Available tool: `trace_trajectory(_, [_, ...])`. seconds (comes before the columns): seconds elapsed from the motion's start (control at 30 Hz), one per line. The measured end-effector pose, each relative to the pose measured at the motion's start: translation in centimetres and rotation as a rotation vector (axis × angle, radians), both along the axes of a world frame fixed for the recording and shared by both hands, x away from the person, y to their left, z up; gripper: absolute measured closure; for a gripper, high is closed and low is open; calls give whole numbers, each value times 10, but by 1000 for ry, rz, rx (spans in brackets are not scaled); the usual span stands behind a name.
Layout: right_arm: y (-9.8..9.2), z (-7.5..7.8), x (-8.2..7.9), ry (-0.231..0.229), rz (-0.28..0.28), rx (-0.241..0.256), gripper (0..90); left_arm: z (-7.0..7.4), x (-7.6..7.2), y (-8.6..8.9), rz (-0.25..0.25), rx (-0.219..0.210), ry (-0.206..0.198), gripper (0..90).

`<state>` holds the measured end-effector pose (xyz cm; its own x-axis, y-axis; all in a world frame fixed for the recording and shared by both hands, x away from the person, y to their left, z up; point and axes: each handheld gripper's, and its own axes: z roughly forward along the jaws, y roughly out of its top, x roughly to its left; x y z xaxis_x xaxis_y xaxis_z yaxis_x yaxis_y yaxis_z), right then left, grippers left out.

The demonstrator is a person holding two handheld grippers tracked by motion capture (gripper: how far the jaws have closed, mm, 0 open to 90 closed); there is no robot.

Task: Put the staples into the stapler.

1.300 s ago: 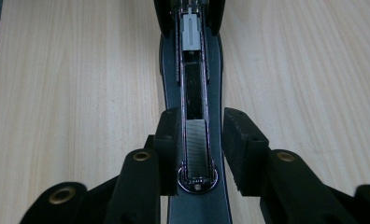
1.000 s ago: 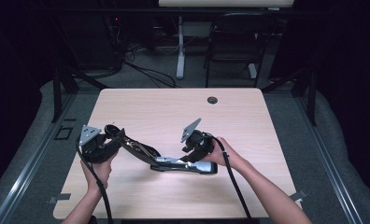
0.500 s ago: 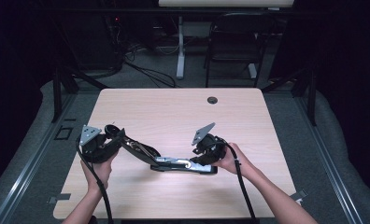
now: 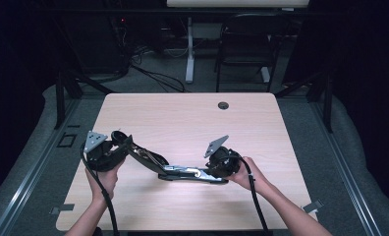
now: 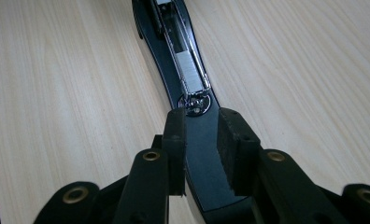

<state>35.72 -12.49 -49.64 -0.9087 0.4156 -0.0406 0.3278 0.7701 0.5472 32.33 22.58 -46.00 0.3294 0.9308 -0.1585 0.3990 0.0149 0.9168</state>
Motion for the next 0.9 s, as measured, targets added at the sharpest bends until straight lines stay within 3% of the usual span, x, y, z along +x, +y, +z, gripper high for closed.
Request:
trace_trajectory(0.17, [3, 0, 1, -3, -4, 4, 736, 1, -2, -6, -22, 2, -4, 587])
trace_trajectory(0.63, [6, 9, 4, -17, -19, 39, 782, -8, -1, -23, -81, 39, 49, 554])
trace_trajectory(0.9, [8, 17, 7, -33, -21, 61, 814, -11, -2, -34, -101, 56, 55, 560])
